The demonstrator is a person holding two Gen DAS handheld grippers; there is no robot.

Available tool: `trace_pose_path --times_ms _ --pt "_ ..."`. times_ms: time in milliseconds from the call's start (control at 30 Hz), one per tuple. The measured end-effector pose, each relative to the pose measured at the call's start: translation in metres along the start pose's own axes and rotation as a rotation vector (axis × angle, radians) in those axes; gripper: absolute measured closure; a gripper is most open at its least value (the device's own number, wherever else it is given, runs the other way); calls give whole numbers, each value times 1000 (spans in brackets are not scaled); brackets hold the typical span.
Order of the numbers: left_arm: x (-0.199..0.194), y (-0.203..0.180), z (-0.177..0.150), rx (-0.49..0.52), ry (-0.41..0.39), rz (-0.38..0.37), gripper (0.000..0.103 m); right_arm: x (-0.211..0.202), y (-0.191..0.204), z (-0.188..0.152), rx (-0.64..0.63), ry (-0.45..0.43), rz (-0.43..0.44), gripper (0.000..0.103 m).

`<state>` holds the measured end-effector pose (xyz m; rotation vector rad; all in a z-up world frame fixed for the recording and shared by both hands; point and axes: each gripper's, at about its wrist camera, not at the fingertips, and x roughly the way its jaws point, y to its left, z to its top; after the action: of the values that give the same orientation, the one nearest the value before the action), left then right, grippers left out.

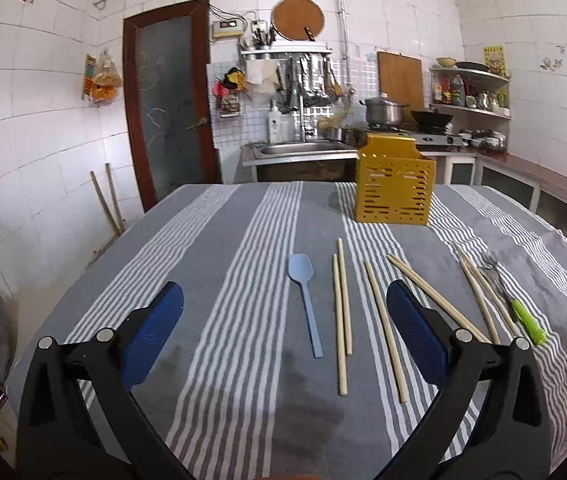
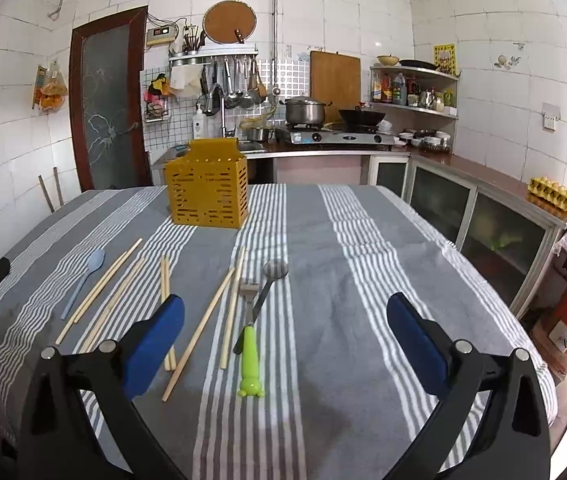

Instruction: Organize utensils

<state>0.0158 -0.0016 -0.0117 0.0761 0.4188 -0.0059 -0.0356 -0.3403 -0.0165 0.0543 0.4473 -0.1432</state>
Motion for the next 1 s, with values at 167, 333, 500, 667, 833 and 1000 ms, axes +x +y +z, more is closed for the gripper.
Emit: trace_pose_path --times_ms 167,333,500,667,833,1000 --pt "2 -1 -3 14 -7 3 5 2 -1 -4 3 -15 10 4" --pt "6 -8 -9 27 -40 24 5 16 -12 -18 45 -23 3 4" --pt "22 -6 -11 -13 -42 17 5 30 -24 -22 34 -46 -3 4" --pt "35 -12 -19 44 -60 36 5 39 -27 -22 10 -26 10 4" --pt "34 -4 -22 -2 -18 49 5 29 -27 -20 27 -30 -6 4" --pt "11 8 -18 -86 -33 56 5 14 -28 -13 75 -32 23 4"
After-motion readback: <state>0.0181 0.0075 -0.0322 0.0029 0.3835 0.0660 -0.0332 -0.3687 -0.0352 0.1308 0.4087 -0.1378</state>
